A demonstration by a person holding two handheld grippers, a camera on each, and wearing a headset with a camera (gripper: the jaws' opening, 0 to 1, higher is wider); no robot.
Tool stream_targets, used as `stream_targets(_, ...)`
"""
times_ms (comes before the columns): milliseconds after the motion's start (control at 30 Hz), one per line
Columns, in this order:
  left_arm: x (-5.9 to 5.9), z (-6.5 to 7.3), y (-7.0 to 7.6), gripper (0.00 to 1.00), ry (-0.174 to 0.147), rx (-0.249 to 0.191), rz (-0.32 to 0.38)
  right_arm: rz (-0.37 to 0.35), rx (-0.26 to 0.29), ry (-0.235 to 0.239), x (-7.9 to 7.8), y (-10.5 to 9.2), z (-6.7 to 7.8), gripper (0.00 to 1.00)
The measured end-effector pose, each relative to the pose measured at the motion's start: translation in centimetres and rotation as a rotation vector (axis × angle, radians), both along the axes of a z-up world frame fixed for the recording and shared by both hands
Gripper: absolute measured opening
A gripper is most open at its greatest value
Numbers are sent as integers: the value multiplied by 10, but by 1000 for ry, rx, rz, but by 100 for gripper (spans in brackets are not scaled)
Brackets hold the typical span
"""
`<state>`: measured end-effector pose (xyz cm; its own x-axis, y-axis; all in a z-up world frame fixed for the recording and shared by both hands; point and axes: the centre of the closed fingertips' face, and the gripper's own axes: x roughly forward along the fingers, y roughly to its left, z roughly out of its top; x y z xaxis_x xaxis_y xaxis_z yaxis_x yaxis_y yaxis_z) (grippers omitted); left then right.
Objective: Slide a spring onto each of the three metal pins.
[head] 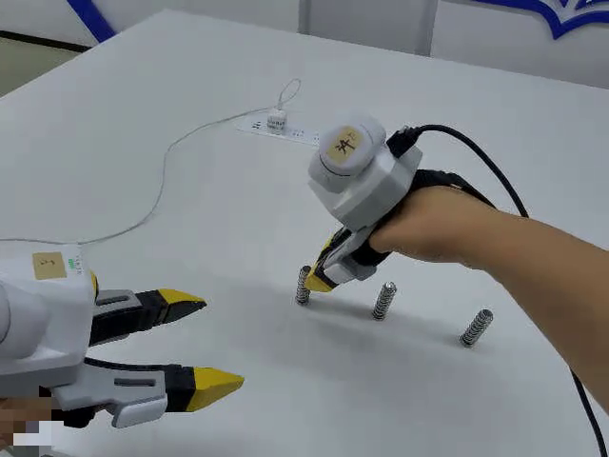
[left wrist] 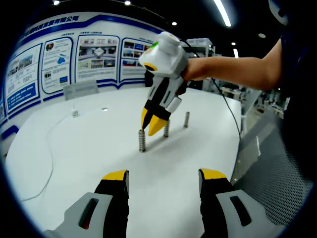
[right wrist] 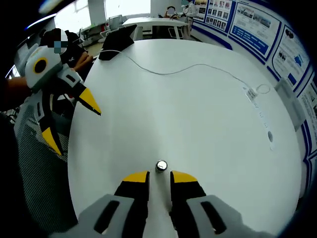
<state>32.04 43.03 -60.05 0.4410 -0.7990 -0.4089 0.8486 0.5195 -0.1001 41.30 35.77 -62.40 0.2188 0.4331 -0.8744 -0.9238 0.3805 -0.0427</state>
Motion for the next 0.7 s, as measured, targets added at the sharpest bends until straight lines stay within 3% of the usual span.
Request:
stream_targets(367, -1, 1, -4, 58, -2, -1, -4, -52, 87, -37, -13, -12, 14, 19)
stream_targets(700, -1, 4, -8, 59, -8, -7, -10, -91, 137, -60, -26, -25, 16, 20)
